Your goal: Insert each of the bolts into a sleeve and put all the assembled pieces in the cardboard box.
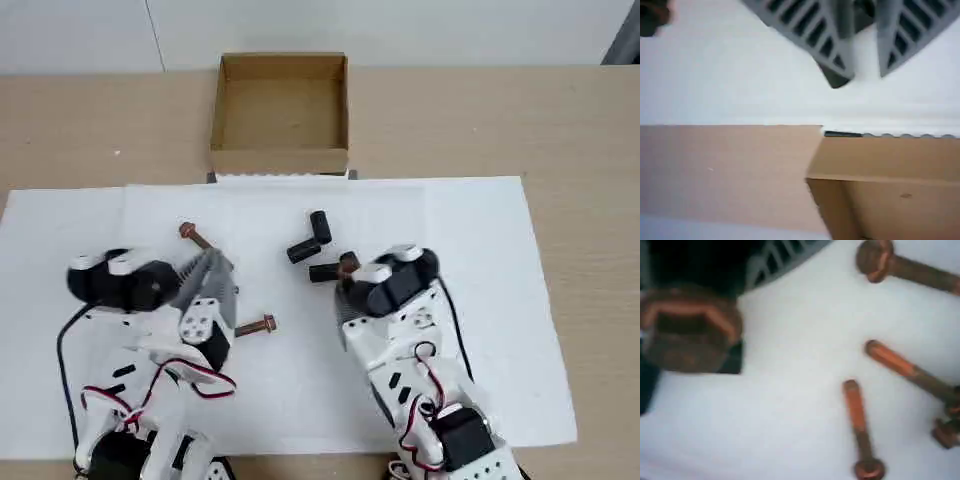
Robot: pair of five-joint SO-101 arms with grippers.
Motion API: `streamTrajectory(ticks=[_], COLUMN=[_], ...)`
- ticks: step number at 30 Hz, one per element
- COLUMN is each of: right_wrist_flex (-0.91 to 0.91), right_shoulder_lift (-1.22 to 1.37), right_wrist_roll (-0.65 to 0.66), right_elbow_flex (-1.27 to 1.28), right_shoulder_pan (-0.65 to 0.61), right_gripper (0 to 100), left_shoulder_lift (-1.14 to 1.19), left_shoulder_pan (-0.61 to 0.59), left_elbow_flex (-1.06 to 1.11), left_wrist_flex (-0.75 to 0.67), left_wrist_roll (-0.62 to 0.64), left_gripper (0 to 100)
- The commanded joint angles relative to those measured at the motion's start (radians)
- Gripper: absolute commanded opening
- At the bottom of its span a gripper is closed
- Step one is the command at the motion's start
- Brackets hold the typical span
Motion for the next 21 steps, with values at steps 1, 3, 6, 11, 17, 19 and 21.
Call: streamTrajectory(ticks=[1, 3, 6, 11, 17, 19, 21], right_wrist_flex=[0.053, 0.102, 0.131, 0.13, 0.039, -0.008, -0.047], right_shoulder_lift=[-0.004, -0.004, -0.002, 0.183, 0.621, 0.763, 0.903], right_wrist_roll=[-0.02, -0.02, -0.071, -0.095, -0.143, -0.143, -0.14], right_elbow_flex=[-0.089, -0.114, -0.17, -0.295, -0.568, -0.669, -0.776], right_shoulder_pan=[0.068, 0.081, 0.091, 0.091, 0.091, 0.091, 0.091], right_gripper=[0.4, 0.4, 0.3, 0.3, 0.3, 0.3, 0.3], left_shoulder_lift=[-0.005, -0.005, -0.005, -0.005, -0.006, -0.008, -0.008], left_shoulder_pan=[-0.058, -0.098, -0.157, -0.209, -0.218, -0.218, -0.218], left_elbow_flex=[0.01, 0.068, 0.136, 0.214, 0.275, 0.283, 0.302], left_wrist_flex=[0.046, 0.074, 0.086, 0.083, 0.081, 0.074, 0.048], left_wrist_roll=[-0.012, -0.015, -0.071, -0.167, -0.183, -0.181, -0.181], left_gripper=[1, 1, 1, 1, 1, 1, 1])
